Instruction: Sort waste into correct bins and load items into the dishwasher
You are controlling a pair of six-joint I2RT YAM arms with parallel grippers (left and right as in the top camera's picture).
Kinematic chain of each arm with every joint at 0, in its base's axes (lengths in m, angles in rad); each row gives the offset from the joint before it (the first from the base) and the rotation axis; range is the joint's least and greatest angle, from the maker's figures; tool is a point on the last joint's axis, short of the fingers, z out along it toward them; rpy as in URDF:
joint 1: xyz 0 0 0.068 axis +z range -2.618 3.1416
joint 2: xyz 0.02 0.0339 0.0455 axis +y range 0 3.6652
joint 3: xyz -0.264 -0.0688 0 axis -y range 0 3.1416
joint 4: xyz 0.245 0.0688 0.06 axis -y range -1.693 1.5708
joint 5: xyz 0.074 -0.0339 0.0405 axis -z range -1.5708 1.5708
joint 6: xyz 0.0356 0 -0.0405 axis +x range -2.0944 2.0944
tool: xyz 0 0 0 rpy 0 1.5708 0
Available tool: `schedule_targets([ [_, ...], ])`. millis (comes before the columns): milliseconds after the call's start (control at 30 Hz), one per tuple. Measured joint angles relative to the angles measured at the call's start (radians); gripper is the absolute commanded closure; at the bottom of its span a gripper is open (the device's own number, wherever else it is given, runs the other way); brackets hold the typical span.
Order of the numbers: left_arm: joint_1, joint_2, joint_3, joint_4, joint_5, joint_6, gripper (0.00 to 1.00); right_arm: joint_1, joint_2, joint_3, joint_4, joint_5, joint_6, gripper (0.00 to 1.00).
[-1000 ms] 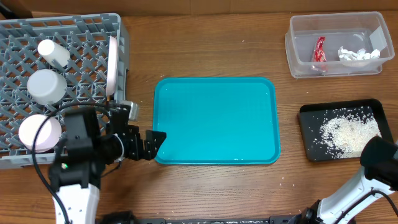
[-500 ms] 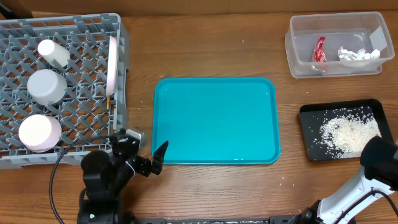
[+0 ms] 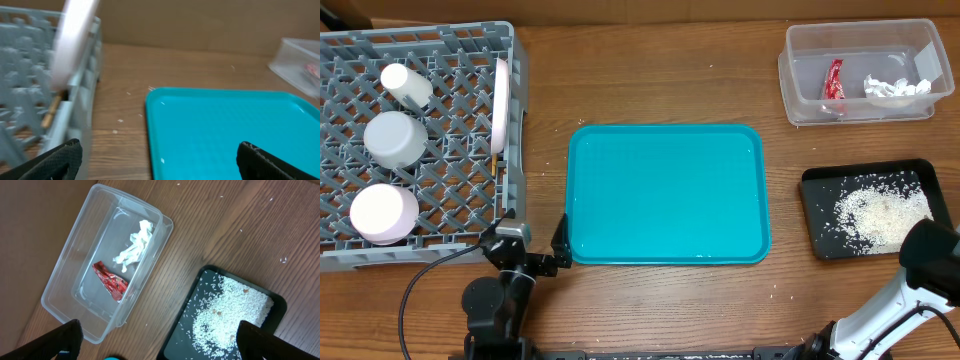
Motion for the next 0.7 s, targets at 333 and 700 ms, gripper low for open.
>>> schedule_targets([
  [333, -0.048, -0.152, 0.000, -0.041, -0.108, -0.023, 0.00, 0.000, 0.000, 0.000, 0.000, 0.000, 0.000, 0.00],
  [700, -0.052, -0.156, 0.000, -0.043, -0.121, -0.024, 0.00, 0.000, 0.000, 0.000, 0.000, 0.000, 0.000, 0.00],
])
